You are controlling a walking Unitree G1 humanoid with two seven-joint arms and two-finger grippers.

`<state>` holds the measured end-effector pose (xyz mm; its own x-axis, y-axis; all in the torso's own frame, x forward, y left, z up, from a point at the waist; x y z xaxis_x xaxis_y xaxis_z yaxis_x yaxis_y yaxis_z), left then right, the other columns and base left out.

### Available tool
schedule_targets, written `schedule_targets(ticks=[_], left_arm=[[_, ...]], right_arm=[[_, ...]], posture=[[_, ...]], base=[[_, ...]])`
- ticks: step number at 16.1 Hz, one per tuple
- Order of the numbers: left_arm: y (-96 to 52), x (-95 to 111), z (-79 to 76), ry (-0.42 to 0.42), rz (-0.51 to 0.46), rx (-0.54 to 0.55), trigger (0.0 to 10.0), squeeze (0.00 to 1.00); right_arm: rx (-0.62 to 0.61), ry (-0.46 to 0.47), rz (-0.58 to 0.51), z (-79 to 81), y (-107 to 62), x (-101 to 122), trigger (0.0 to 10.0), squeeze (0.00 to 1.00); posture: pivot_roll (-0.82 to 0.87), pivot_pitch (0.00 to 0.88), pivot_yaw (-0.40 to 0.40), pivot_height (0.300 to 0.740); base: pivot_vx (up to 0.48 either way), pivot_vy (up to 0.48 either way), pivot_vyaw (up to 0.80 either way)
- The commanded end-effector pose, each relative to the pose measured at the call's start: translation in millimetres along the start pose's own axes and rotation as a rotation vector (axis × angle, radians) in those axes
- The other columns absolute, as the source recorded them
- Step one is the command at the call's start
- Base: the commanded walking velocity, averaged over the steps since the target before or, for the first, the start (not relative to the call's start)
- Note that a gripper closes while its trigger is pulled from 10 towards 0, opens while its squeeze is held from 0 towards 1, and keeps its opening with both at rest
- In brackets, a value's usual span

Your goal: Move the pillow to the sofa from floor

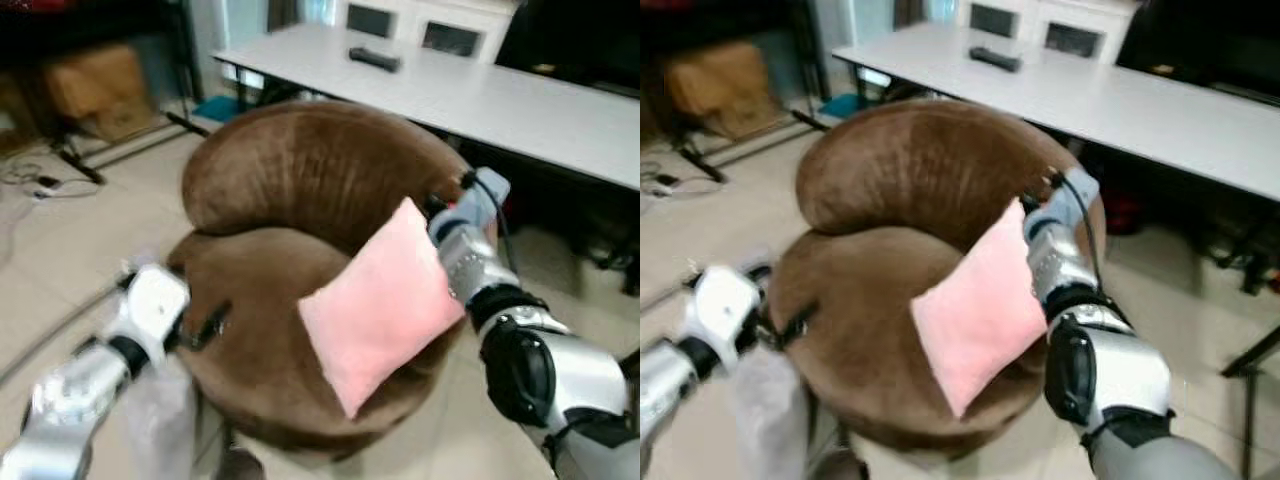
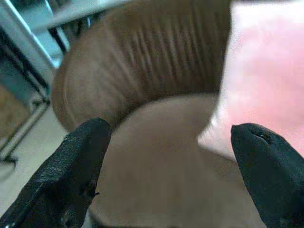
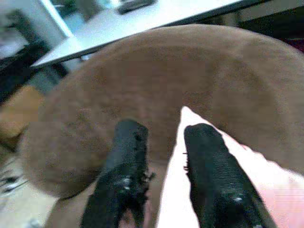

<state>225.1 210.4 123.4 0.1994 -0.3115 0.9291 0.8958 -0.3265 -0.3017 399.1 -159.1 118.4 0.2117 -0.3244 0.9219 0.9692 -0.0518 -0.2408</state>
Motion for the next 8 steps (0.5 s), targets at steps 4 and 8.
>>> schedule_targets(ticks=[4, 8], left_arm=[[5.5, 19, 3.2, -0.094, -0.138, 0.219, 10.0, 0.44], [3.7, 19, -10.1, -0.086, -0.144, 0.327, 10.0, 0.17]], right_arm=[[0.202, -0.035, -0.165, -11.6, -4.1, 30, 10.0, 0.0], [0.217, -0.294, -0.207, -22.1, -44.2, 8, 10.0, 0.0]], posture=[[0.16, 0.0, -0.095, 0.735], [0.14, 0.0, -0.1, 0.735]], base=[[0.0, 0.0, 0.0], [0.0, 0.0, 0.0]])
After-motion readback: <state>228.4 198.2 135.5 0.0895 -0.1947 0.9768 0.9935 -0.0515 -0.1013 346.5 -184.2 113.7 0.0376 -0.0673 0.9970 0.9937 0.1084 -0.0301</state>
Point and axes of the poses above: a point about 5 cm out from each wrist's last joint towards the gripper, its own y axis pointing out of the wrist towards the gripper, its own x axis along the axis of the wrist's last joint, z = x × y, the point moved 1 cm from there along y, pointing out of the wrist towards the gripper, and after that the axes turned 9 degrees about -y, right-handed, at the moved point
